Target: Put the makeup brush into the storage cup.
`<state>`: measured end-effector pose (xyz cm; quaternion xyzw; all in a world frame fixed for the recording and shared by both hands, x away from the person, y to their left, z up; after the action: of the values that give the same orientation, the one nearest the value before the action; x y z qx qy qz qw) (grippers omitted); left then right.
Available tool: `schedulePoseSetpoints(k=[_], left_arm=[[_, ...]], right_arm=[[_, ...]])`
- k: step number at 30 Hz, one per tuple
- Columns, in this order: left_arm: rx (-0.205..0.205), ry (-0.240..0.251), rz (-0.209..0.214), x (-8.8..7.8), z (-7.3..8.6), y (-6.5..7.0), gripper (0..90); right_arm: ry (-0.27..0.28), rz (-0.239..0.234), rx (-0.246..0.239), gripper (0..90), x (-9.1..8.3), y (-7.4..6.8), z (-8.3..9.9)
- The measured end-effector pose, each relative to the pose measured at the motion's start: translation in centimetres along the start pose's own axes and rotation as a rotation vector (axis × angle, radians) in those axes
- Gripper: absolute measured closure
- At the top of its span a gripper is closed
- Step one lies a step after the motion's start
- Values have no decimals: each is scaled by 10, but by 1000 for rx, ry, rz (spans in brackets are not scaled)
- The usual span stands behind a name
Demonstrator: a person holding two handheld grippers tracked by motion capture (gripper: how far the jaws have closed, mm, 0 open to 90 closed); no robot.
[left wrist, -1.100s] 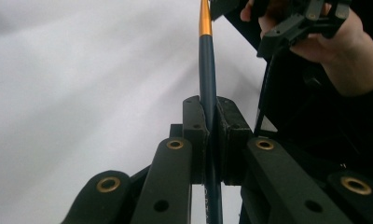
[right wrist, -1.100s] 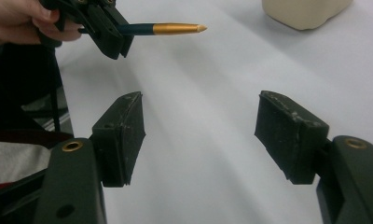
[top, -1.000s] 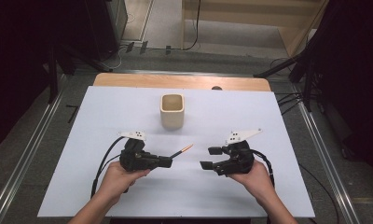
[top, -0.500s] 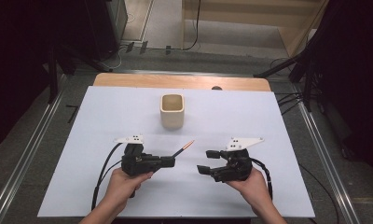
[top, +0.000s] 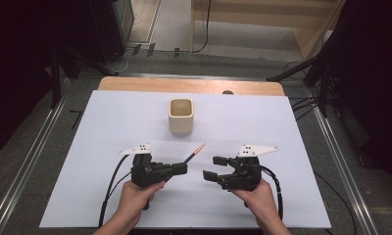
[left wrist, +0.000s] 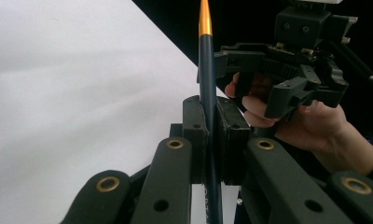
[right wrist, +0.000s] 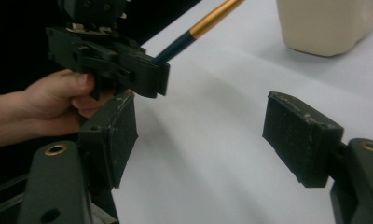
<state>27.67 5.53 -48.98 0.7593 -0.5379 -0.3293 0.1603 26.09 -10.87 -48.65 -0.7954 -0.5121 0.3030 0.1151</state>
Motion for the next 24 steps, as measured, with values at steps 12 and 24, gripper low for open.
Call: schedulePoseSetpoints(k=[12,24], left_arm=[[-16,19,31,8,3,5,849],[-51,31,51,10,4,4,849]], right_arm=[[94,-20,79,305,6,2,-7],[185,-39,163,346,14,4,-13]])
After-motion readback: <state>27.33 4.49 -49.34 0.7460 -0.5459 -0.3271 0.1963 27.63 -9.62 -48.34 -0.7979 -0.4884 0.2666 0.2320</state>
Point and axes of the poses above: each handheld gripper's, and its own axes: x roughly forward along the jaws, z roughly out of its underside, y roughly to its right, the point moved 8 cm from there along x, roughly forward along the jaws, and after that the axes turned 5 degrees about -z, right-handed, at the moved point
